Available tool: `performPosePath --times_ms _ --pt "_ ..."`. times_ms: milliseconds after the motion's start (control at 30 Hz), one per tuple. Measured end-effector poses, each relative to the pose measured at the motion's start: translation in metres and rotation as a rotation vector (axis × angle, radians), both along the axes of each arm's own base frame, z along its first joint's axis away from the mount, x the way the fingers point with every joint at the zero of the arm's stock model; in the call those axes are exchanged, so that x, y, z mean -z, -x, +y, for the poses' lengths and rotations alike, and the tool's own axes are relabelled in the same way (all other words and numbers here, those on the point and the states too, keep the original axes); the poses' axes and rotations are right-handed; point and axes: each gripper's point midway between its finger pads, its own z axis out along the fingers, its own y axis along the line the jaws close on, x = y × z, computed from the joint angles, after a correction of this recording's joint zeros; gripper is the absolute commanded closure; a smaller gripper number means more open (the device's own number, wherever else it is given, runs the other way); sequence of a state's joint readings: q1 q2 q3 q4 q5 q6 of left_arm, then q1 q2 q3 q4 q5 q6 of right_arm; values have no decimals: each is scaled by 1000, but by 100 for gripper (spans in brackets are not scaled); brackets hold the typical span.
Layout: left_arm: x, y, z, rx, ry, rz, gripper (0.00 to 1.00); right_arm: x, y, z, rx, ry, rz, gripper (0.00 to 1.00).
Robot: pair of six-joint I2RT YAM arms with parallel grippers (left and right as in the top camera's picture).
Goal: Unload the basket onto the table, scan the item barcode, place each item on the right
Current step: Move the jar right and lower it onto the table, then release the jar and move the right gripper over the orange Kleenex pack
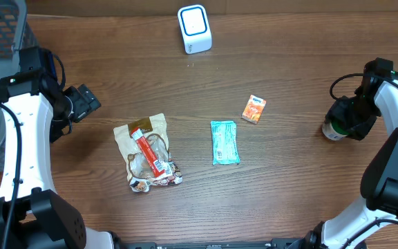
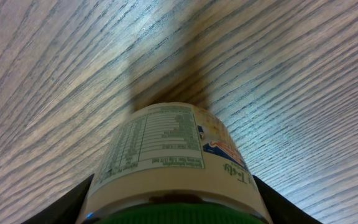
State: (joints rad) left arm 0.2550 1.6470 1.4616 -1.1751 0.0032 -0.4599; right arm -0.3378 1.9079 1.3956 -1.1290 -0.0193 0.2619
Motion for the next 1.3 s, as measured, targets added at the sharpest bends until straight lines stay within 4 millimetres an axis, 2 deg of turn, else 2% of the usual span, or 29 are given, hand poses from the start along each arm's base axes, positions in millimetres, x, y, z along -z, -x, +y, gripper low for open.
performPosePath --times_ms 100,200,300,367,933,1033,1100,1167,1233,1300 --pt "0 0 0 0 0 0 0 0 0 0 0 0 1 51" --pt "0 0 0 0 0 0 0 0 0 0 0 0 1 50" --pt "0 0 0 0 0 0 0 0 2 1 0 -2 6 31" --pt "0 0 0 0 0 0 0 0 3 1 0 -4 12 25" --pt "0 0 0 0 0 0 0 -2 5 1 3 -3 23 24" --pt "0 0 0 0 0 0 0 -21 2 0 2 -5 30 24" --pt "0 0 0 0 0 0 0 -44 -8 -2 -2 8 4 28" --pt "0 0 0 0 0 0 0 -78 -28 -3 -15 31 -70 31" --pt "0 0 0 0 0 0 0 -98 -41 7 -42 26 -120 34" --pt "0 0 0 0 0 0 0 -104 -48 24 -77 -5 -145 36"
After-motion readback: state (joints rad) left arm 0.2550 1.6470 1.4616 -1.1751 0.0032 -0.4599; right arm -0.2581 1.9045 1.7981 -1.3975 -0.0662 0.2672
